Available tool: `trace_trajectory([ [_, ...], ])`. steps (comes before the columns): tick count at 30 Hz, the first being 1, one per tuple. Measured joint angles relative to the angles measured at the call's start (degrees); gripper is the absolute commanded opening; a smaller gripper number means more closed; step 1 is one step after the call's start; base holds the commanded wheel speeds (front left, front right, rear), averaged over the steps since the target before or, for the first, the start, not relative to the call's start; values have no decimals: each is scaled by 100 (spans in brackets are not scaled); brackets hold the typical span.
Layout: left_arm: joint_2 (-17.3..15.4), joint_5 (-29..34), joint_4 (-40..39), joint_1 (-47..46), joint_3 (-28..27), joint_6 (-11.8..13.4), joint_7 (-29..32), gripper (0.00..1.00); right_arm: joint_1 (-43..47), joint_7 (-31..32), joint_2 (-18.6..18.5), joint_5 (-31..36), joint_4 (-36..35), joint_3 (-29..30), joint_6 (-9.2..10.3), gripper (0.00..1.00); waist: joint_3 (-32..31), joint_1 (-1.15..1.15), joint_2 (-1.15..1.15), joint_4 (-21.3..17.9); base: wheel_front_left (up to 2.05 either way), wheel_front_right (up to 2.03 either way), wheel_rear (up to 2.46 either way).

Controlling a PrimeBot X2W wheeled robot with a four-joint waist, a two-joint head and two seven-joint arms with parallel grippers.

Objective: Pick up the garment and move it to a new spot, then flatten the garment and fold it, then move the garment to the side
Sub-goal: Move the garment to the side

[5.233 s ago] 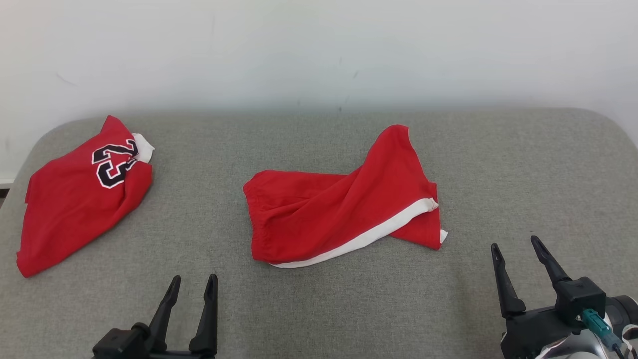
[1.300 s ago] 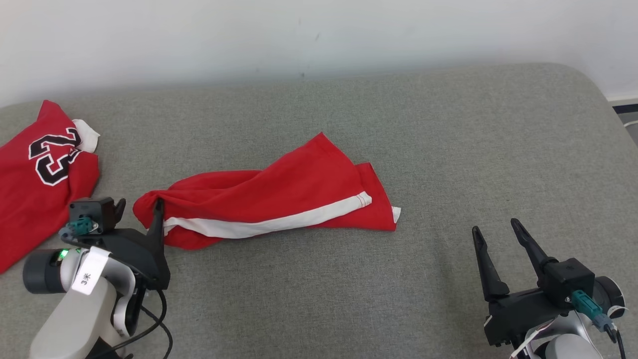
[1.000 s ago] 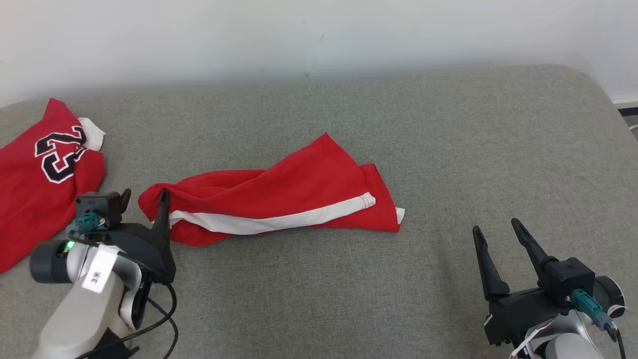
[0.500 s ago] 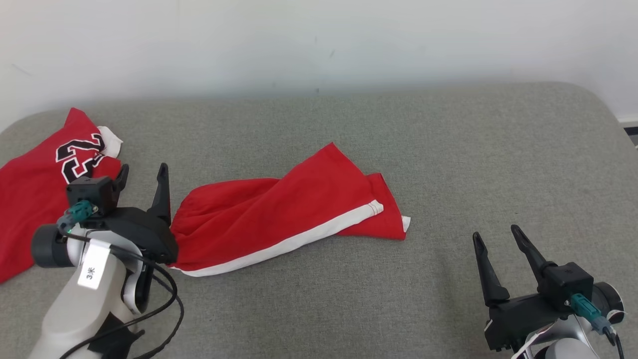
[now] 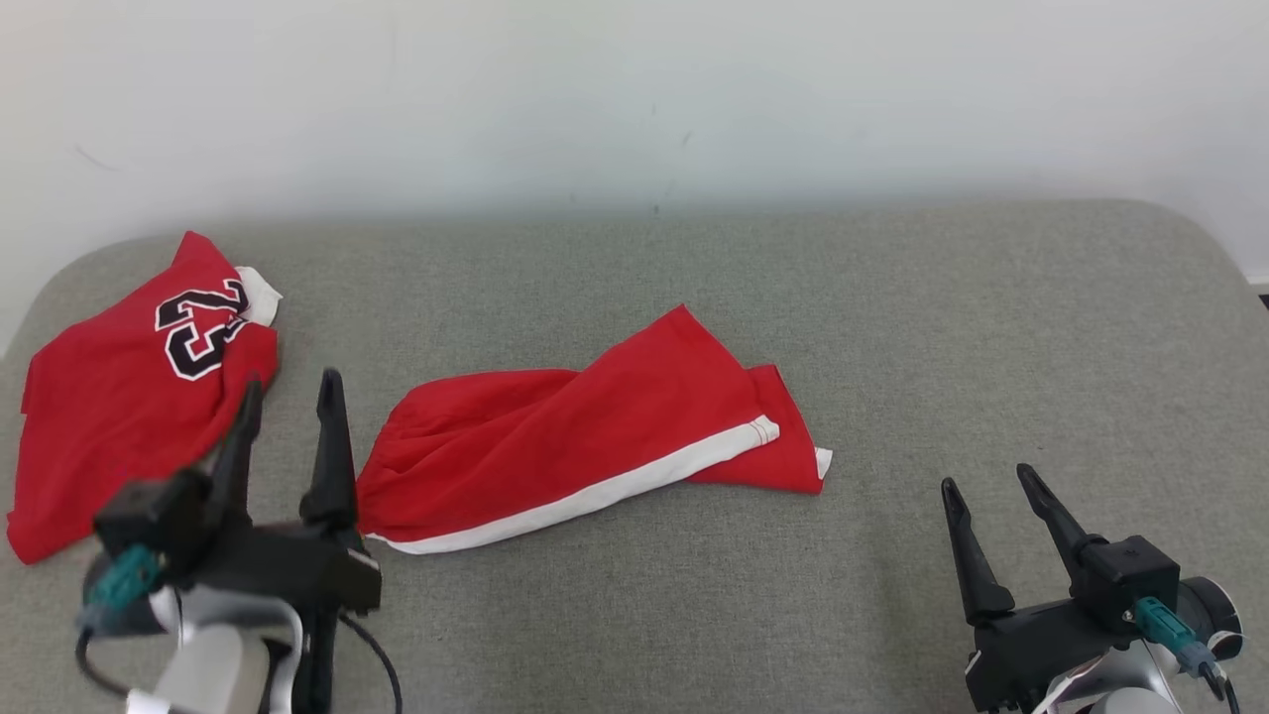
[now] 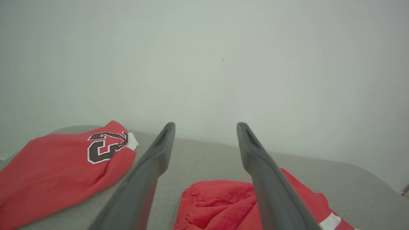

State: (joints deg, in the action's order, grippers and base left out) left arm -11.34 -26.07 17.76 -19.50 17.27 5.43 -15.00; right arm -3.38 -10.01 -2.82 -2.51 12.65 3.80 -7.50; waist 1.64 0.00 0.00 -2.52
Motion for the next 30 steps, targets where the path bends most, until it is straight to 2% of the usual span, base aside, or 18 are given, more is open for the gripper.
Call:
trace_trajectory([
  [5, 224, 331, -1029, 823, -417, -154, -1, 100, 32, 18, -1, -2, 3, -12, 0, 100, -67, 0, 0, 30, 0, 0, 0],
  [12, 558, 662, -1707, 1566, -820, -548, -1, 100, 62, 21, -1, -8, 11, -3, 0, 100, -117, 0, 0, 103, 0, 0, 0],
  [22, 744, 1017, -2049, 2084, -1043, -1145, -1, 100, 90, 42, 0, -45, 59, -3, 0, 100, -153, 0, 0, 220, 0, 0, 0],
  [30, 765, 1470, -1873, 2358, -1184, -1206, 0, 100, 110, 110, 0, -88, 246, -44, 0, 100, -167, 1, 0, 227, 0, 0, 0],
])
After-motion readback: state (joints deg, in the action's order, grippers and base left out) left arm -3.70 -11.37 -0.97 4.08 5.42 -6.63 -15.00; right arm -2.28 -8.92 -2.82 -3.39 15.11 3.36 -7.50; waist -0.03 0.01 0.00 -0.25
